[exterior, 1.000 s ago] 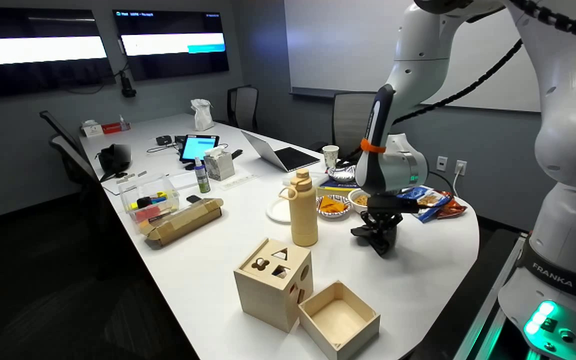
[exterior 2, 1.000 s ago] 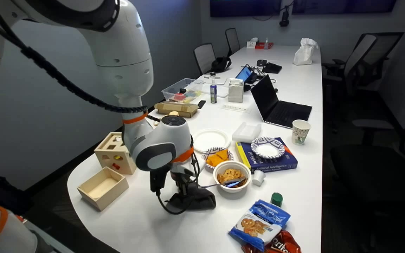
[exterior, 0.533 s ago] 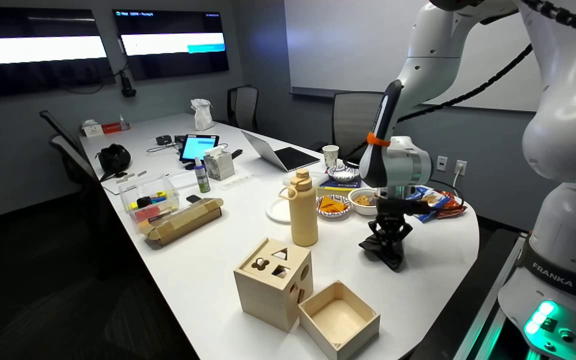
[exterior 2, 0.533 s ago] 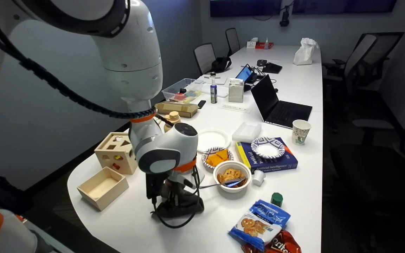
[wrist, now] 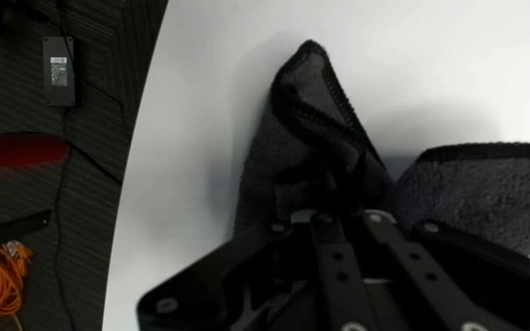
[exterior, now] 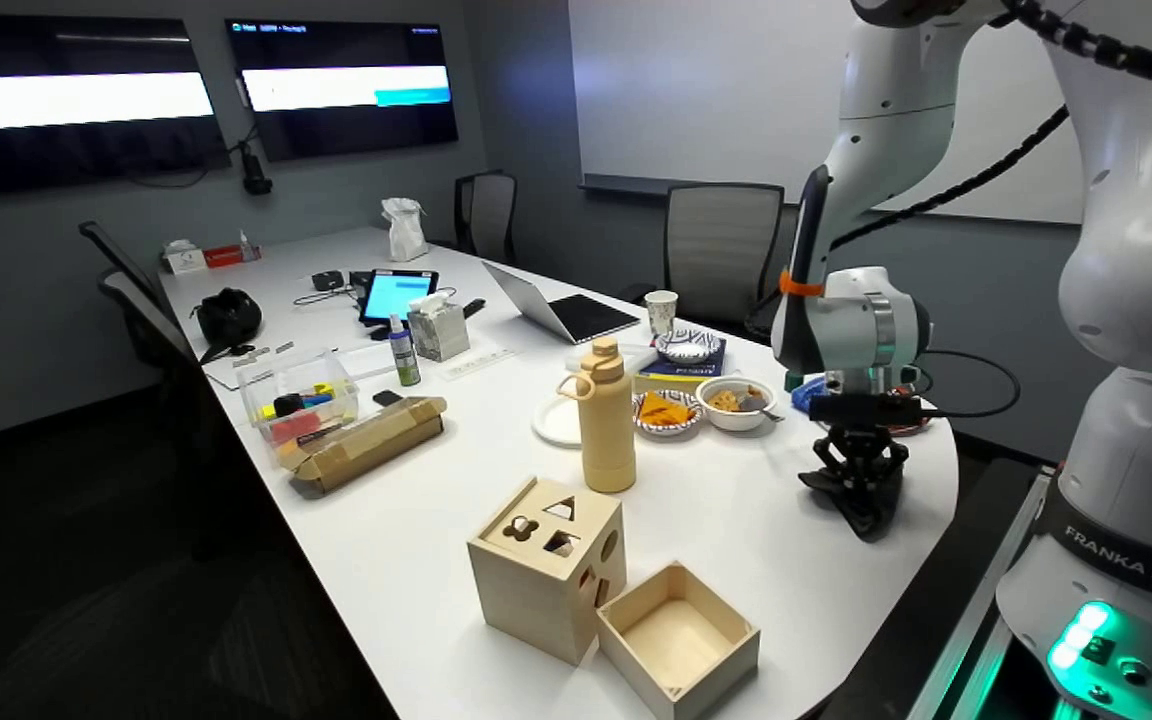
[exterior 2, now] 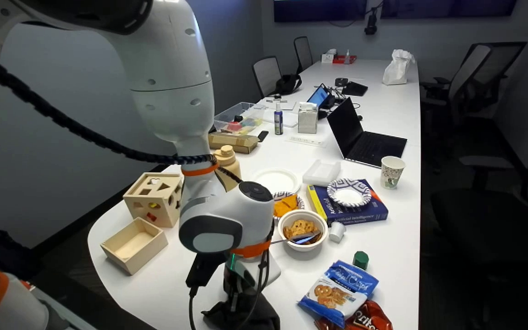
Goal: Use the grey towel to wipe the tabletop.
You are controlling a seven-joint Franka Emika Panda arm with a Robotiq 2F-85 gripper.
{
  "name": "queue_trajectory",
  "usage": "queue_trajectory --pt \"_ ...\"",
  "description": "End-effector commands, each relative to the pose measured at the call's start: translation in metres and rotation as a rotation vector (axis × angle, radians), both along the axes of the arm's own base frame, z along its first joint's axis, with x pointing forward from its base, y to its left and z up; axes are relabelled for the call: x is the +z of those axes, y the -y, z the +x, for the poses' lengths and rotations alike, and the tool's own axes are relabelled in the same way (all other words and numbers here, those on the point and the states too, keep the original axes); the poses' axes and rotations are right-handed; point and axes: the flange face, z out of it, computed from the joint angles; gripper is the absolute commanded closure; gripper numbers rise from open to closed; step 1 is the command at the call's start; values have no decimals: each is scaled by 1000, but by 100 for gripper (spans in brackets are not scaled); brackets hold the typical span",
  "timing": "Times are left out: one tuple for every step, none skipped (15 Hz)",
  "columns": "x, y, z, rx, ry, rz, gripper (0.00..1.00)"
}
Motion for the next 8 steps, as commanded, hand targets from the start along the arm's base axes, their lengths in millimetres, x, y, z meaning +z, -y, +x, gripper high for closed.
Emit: queue_trajectory --pt "-9 9 18 -22 90 7 99" --pt "-10 4 28 0 117 22 99" --pt "-11 -4 37 36 141 43 99" --pt "-13 -15 47 90 151 73 99" --pt "-14 -26 53 141 153 108 99" --pt "-15 -36 57 196 154 142 99" --pt "-14 -47 57 243 145 165 99" --pt "-14 -57 58 288 141 188 99"
